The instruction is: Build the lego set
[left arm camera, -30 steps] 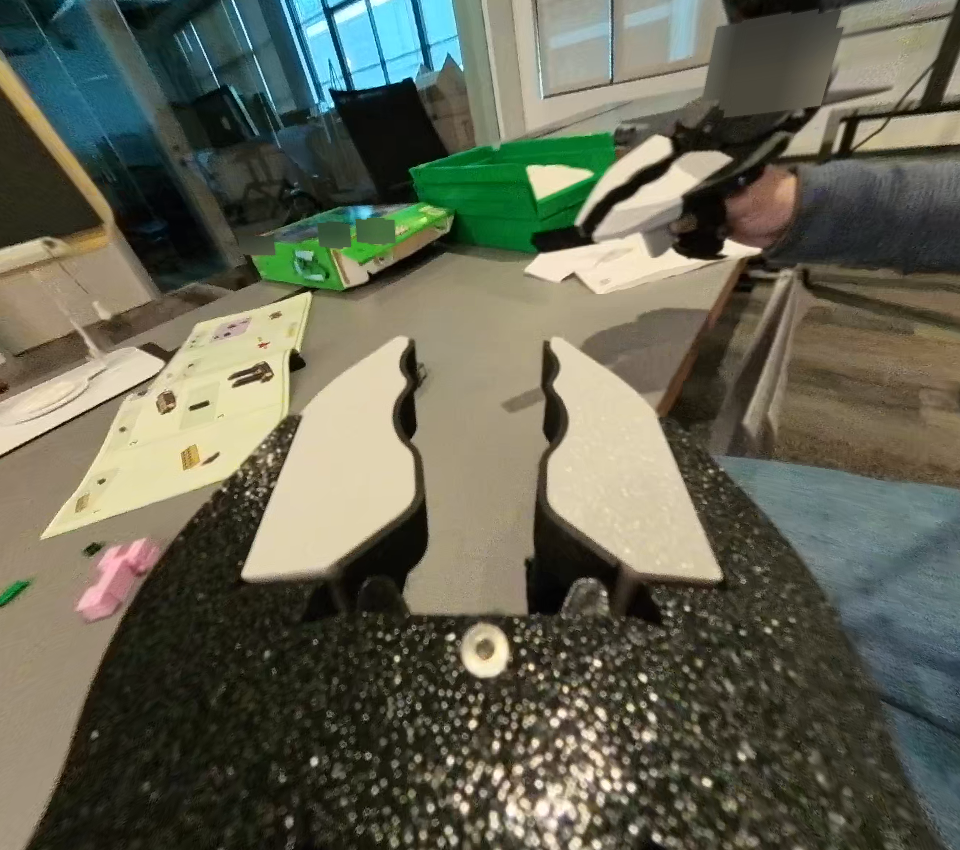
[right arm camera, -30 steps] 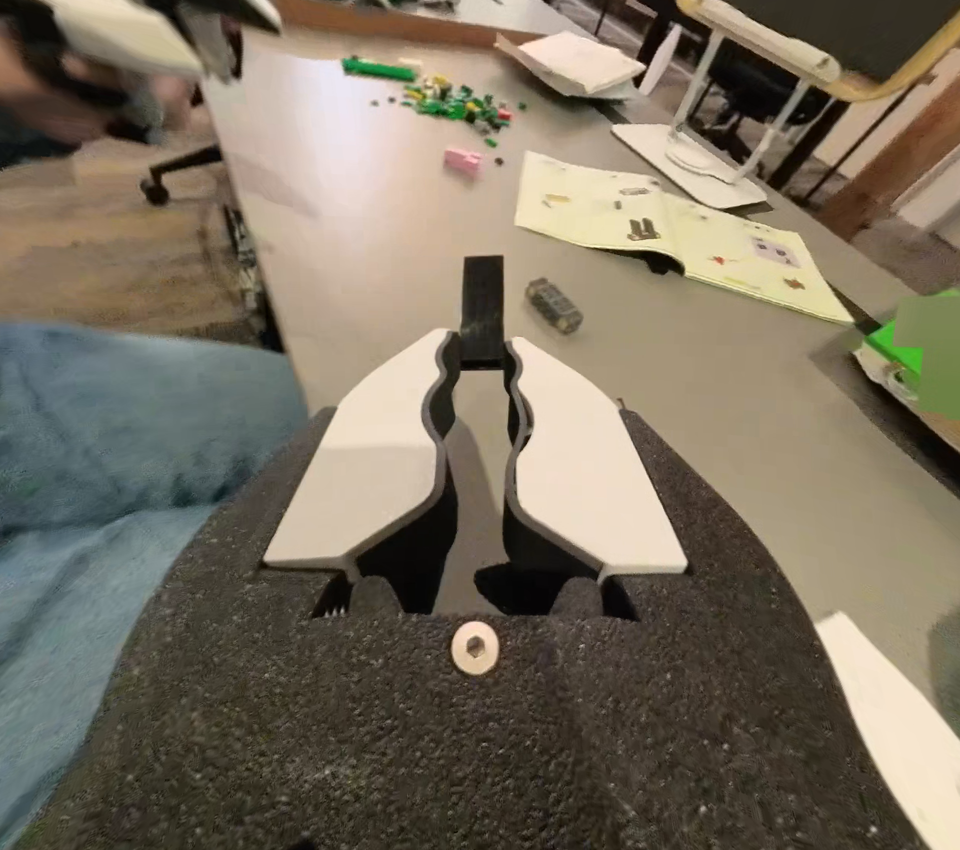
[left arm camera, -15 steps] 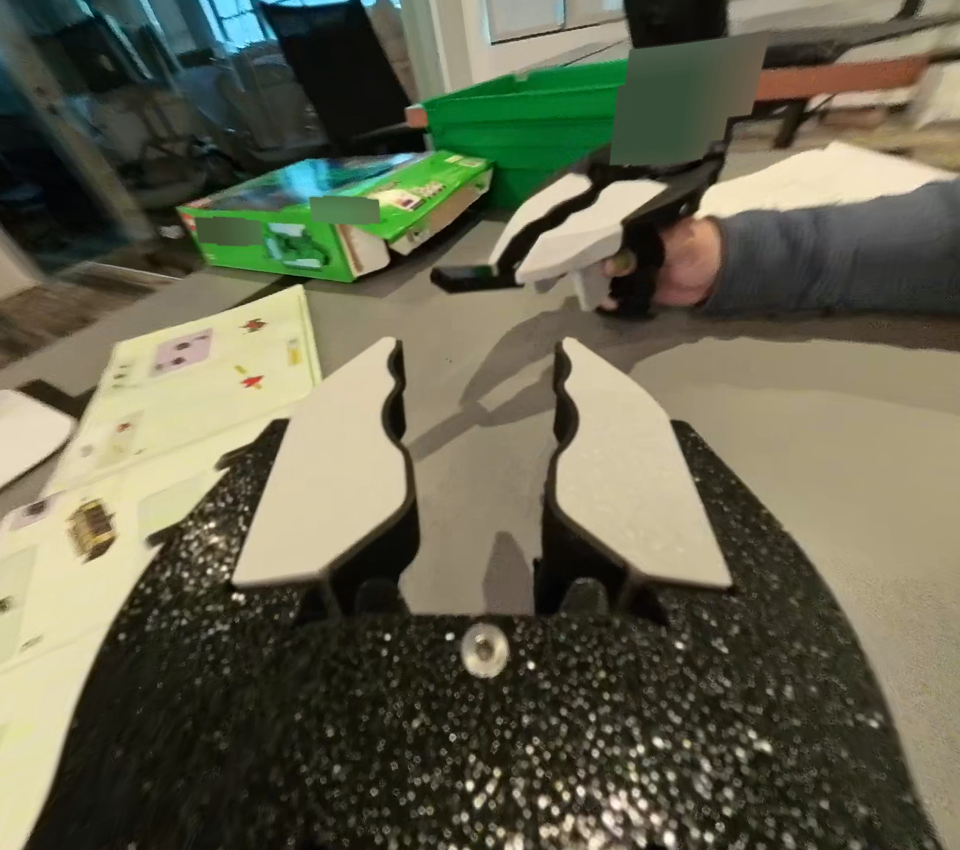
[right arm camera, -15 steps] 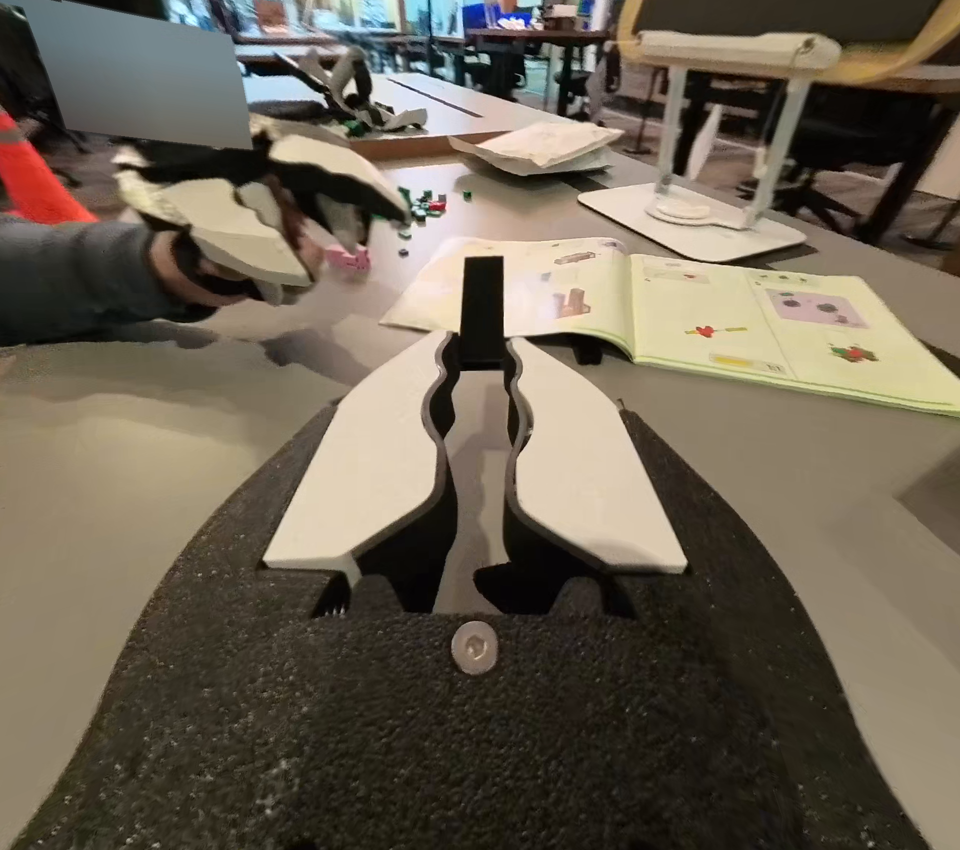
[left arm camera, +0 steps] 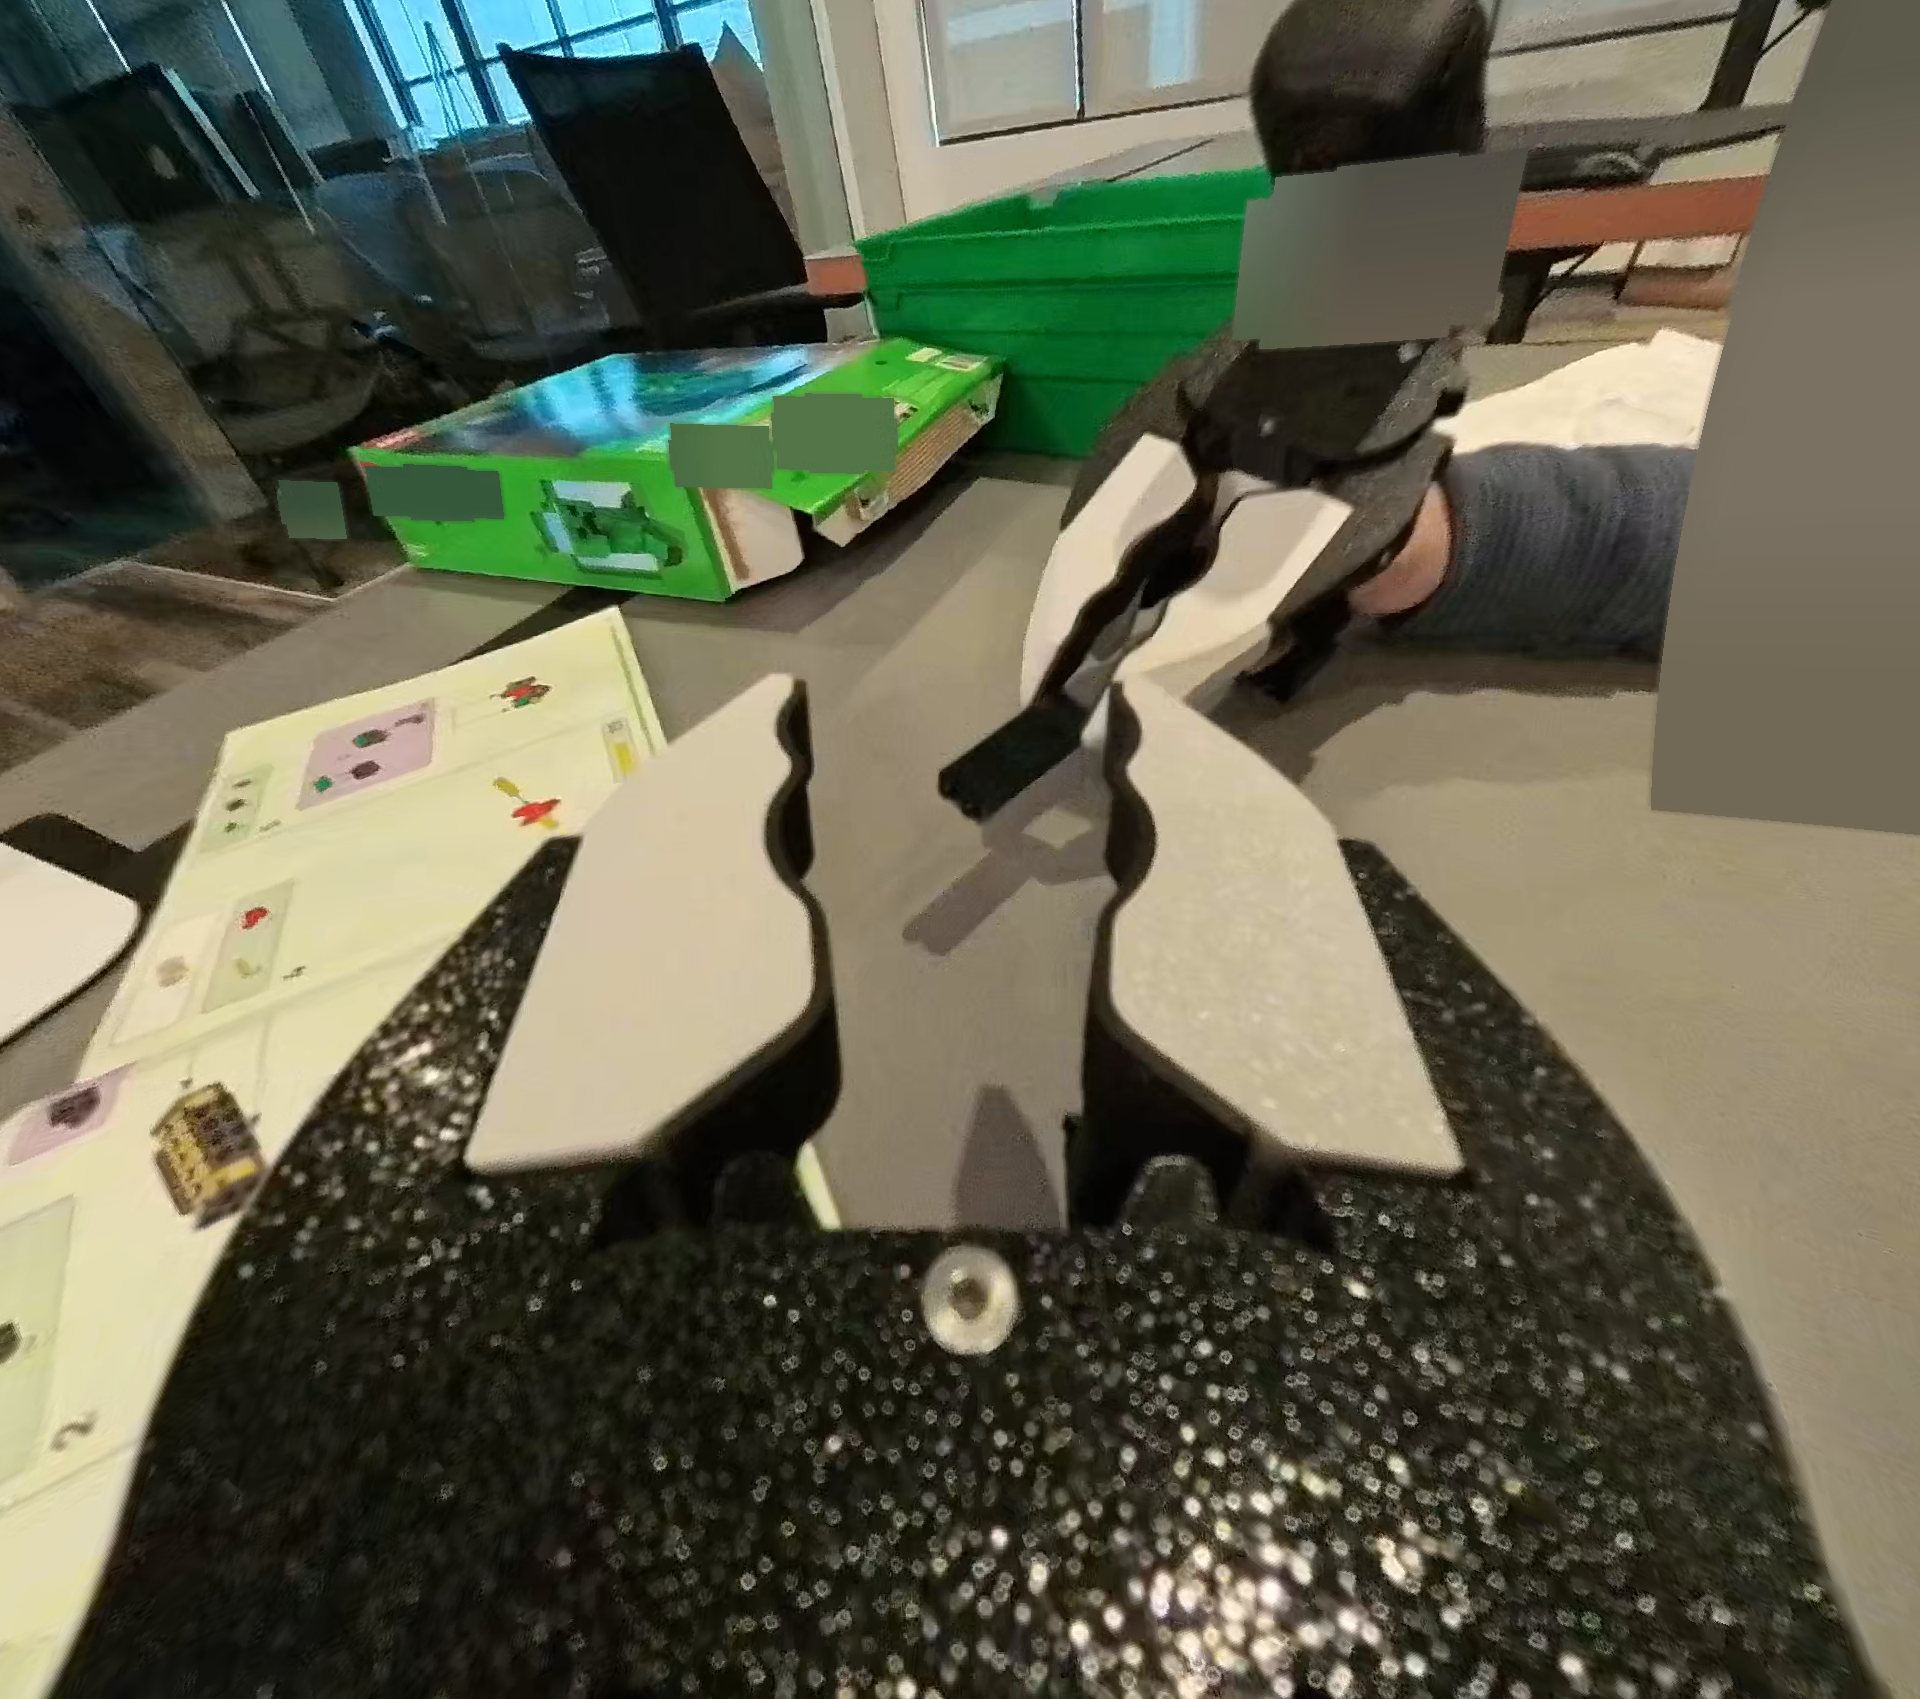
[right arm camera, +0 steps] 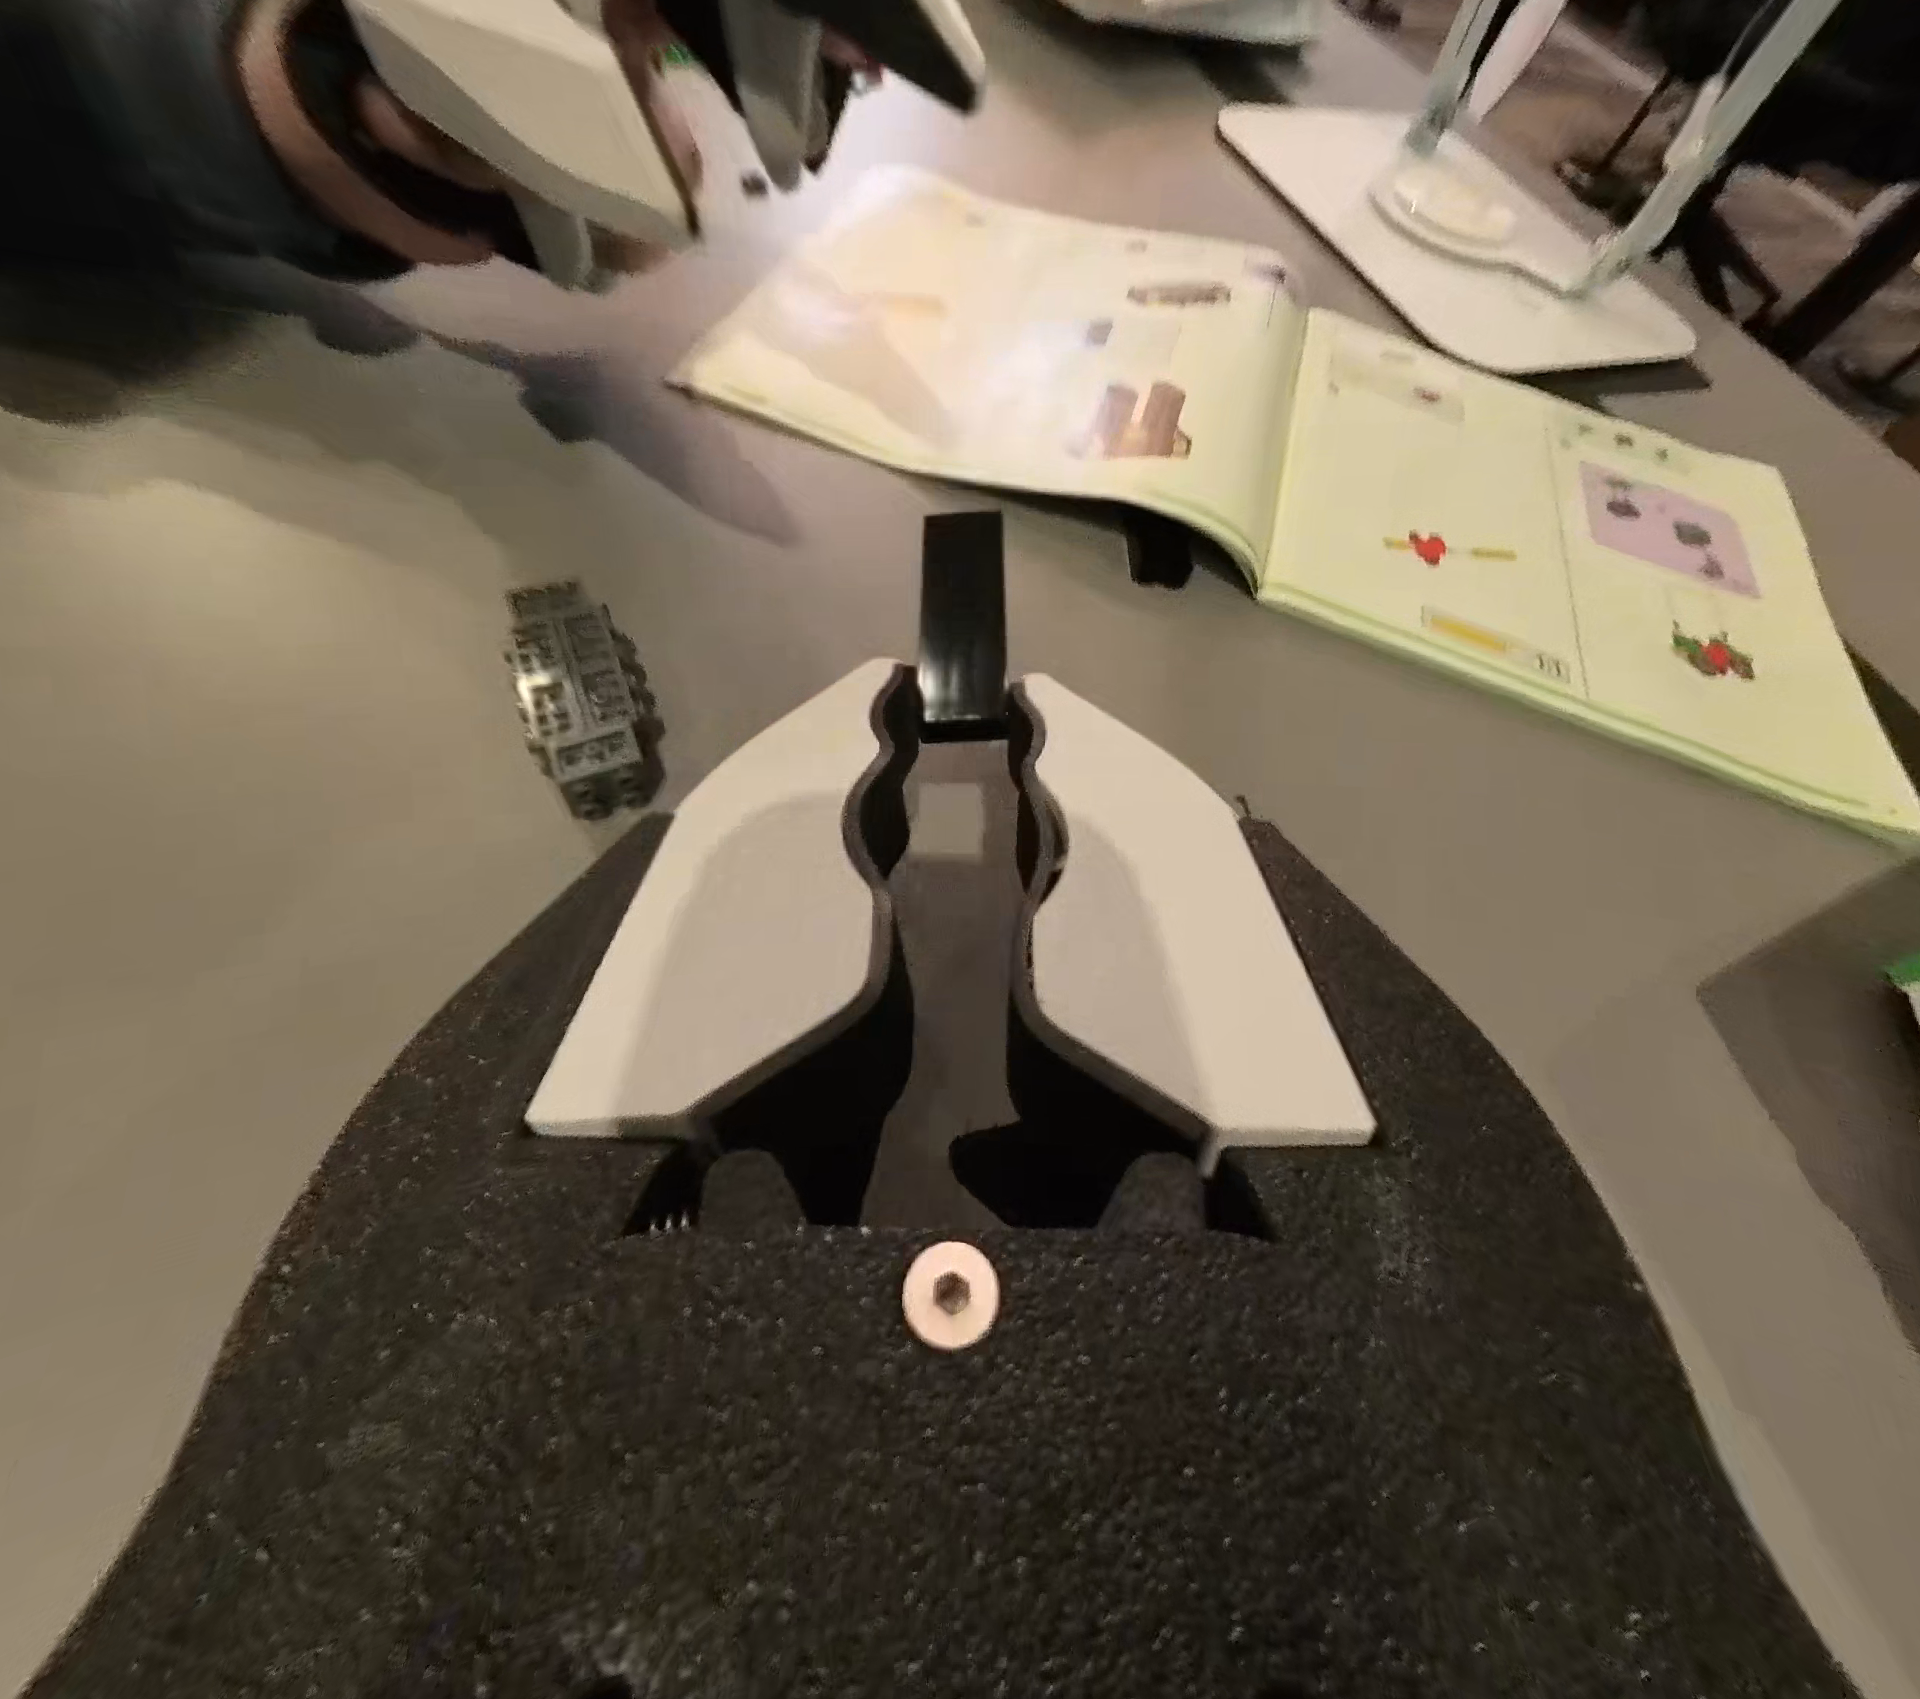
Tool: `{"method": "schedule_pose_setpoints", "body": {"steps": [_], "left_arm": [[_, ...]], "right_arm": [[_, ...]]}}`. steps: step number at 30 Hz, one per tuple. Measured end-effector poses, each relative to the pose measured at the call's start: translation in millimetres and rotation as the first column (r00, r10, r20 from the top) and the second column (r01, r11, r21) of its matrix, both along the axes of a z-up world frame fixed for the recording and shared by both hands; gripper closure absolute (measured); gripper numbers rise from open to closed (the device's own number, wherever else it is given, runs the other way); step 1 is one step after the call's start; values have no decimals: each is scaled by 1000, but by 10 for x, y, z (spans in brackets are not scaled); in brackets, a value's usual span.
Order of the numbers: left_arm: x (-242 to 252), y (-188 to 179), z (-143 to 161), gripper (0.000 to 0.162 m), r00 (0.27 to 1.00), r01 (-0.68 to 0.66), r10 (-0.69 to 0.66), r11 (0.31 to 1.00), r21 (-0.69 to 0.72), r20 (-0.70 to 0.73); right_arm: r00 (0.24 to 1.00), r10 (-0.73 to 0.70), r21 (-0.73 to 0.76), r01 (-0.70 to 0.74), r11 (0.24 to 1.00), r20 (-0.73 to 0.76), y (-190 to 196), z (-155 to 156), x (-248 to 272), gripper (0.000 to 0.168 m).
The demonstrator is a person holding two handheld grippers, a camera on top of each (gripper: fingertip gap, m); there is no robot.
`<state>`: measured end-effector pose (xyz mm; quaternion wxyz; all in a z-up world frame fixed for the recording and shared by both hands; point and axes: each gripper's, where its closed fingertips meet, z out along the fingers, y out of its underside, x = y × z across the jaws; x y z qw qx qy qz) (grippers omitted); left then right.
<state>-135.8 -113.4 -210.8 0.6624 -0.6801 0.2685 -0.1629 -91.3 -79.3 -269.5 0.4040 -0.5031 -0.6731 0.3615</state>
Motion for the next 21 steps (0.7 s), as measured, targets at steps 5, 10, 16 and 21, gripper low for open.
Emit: {"method": "schedule_pose_setpoints", "body": {"steps": [5,10,16,21], "left_arm": [[12,-4,-92,107,1000,5,-7,998,-57,-25],[65,-62,-162,105,997,69,-74,989,-131,-32],[383,-358,-588,100,925,160,-290,883,-441,-246],[504,-496,-952,100,828,106,-409,785,-610,-383]], "right_arm": [[991,-42,58,35,998,127,54,-213,-5,152],[979,-110,101,94,990,169,149,-273,41,152],[972,-153,99,137,986,179,243,-294,80,152],[967,-152,107,132,985,205,244,-335,76,152]]}}
